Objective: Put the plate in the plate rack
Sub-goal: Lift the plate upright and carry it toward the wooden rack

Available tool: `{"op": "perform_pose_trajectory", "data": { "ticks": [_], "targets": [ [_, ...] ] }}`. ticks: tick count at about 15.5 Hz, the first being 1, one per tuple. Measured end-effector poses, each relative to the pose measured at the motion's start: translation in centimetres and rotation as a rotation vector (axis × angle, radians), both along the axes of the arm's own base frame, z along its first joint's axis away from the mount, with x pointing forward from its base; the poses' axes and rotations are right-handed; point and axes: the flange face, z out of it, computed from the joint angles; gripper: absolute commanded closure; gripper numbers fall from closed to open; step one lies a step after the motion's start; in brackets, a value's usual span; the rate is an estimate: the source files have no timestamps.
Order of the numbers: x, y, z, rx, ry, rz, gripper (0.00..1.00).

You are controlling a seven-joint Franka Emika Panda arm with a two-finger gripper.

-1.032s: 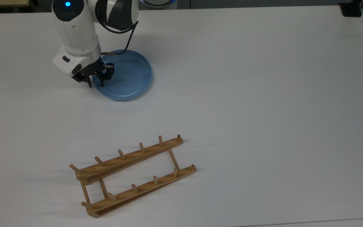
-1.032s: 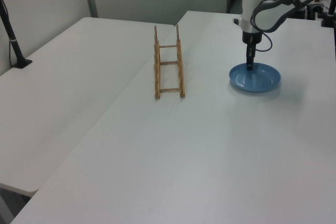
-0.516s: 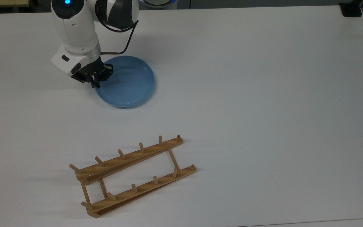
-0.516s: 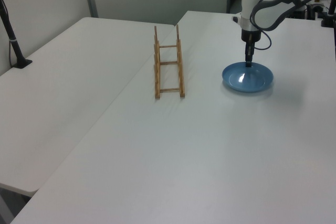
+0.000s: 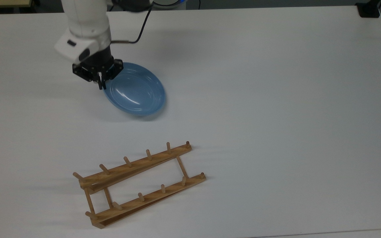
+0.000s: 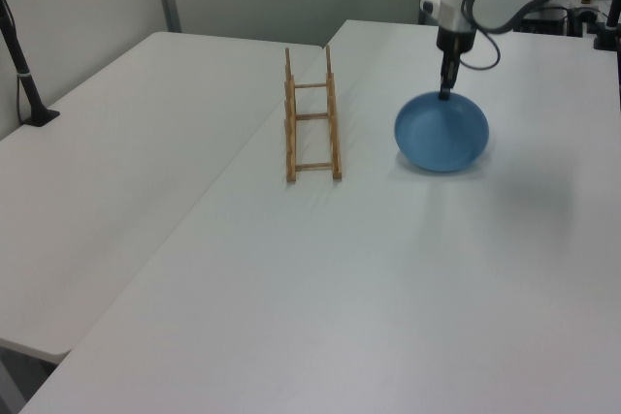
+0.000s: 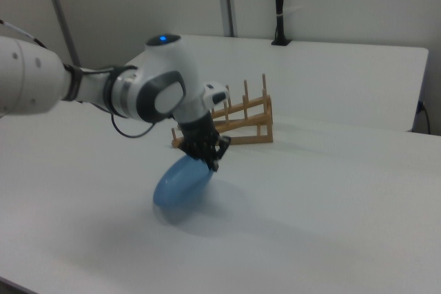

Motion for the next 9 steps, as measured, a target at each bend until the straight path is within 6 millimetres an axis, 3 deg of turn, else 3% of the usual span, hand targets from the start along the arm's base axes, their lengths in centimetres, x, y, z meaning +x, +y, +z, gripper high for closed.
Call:
{"op": "perform_pose_trajectory", "data": {
  "ticks": [5, 9],
  "targets": [
    [0.4, 1.3, 10.7, -0.014, -0.199, -0.052, 1.0],
    [1.1, 1.4, 16.0, 0.035, -0.33, -0.244, 1.0]
  ]
}}
